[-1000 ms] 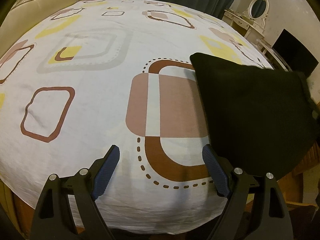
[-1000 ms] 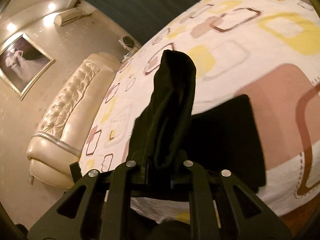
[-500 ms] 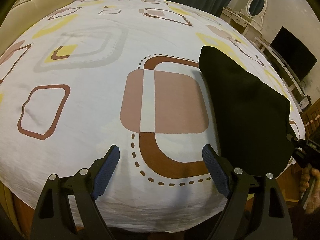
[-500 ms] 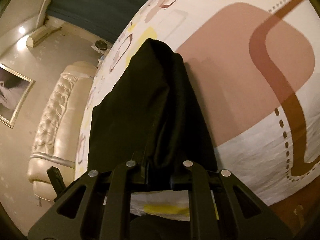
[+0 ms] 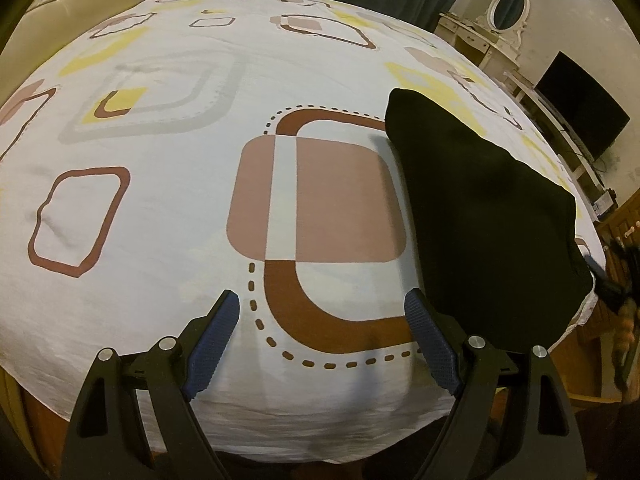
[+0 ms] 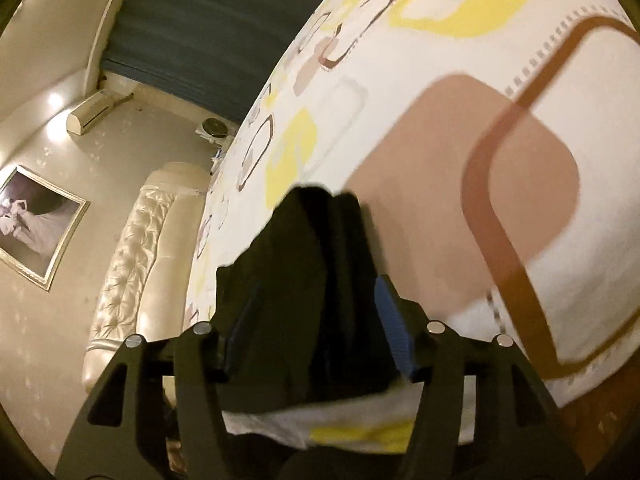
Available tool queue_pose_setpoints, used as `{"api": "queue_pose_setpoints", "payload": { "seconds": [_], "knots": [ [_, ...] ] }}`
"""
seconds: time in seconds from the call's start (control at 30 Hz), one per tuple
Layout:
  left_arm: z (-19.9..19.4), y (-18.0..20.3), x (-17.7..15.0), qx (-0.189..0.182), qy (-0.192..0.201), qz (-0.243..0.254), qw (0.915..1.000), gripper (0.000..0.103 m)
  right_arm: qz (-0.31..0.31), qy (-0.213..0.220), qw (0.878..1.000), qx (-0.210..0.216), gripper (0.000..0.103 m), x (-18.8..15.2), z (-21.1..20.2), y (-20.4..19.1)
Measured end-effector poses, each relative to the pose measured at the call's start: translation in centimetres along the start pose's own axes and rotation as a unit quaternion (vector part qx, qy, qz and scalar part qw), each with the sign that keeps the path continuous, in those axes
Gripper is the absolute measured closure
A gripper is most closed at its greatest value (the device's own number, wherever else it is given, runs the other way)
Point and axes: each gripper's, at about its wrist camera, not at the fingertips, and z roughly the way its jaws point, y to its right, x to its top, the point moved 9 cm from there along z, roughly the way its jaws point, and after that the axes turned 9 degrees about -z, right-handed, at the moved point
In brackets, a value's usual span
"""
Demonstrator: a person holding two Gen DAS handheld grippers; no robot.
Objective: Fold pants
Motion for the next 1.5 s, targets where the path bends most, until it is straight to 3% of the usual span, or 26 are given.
{"api": "queue_pose_setpoints", "payload": {
  "seconds": [0.13, 0.27, 0.37, 0.43, 0.57, 0.73, 0.9, 1.03, 1.13, 1.27, 1.33, 1.4, 1.5],
  "knots": [
    [0.1, 0.2, -0.3, -0.003, -0.006, 0.001, 1.0000, 0.019, -0.008, -0.020, 1.000, -0.003, 0.044, 1.7, 3.6, -0.3],
    [0.1, 0.3, -0.3, -0.005, -0.006, 0.004, 1.0000, 0.019, -0.015, -0.011, 1.000, -0.006, 0.046, 3.1, 5.4, -0.7],
    [0.4, 0.3, -0.4, -0.007, -0.012, -0.001, 0.9999, 0.019, -0.035, -0.031, 0.999, -0.012, 0.098, 3.2, 7.0, -0.9],
    [0.5, 0.2, -0.6, -0.009, -0.016, -0.004, 0.9998, 0.019, -0.051, -0.035, 0.997, -0.047, 0.098, 3.4, 7.5, -0.3],
    [0.6, 0.2, -0.6, -0.010, -0.018, -0.003, 0.9998, 0.019, -0.014, -0.031, 0.998, -0.045, 0.098, 3.5, 8.5, 1.2],
    [0.6, -0.1, -0.7, -0.010, -0.020, -0.005, 0.9997, 0.019, 0.056, -0.014, 0.998, 0.000, 0.099, 2.9, 9.1, 3.8],
    [0.6, -0.2, -0.5, -0.009, -0.019, -0.007, 0.9997, 0.019, 0.076, -0.009, 0.997, 0.020, 0.098, 2.8, 9.1, 4.3],
    [0.6, -0.3, -0.5, -0.007, -0.018, -0.007, 0.9998, 0.019, 0.080, -0.004, 0.997, 0.015, 0.094, 2.9, 8.9, 4.4],
    [0.5, -0.4, -0.4, -0.008, -0.018, -0.011, 0.9998, 0.019, 0.083, -0.001, 0.996, -0.008, 0.084, 2.2, 7.7, 5.4],
    [0.5, -0.3, -0.3, -0.008, -0.014, -0.012, 0.9998, 0.019, 0.084, -0.006, 0.996, -0.021, 0.082, 0.9, 5.6, 5.9],
    [0.3, -0.1, -0.3, -0.010, -0.012, -0.012, 0.9998, 0.019, 0.084, 0.000, 0.996, -0.019, 0.071, 0.6, 4.2, 5.9],
    [0.2, 0.1, -0.4, -0.012, -0.011, -0.011, 0.9998, 0.019, 0.082, 0.010, 0.996, -0.017, 0.045, 0.4, 3.2, 5.4],
    [0.0, 0.3, -0.5, -0.019, -0.010, -0.010, 0.9997, 0.019, 0.077, 0.018, 0.997, -0.016, 0.032, -0.5, 1.8, 4.8]
  ]
}}
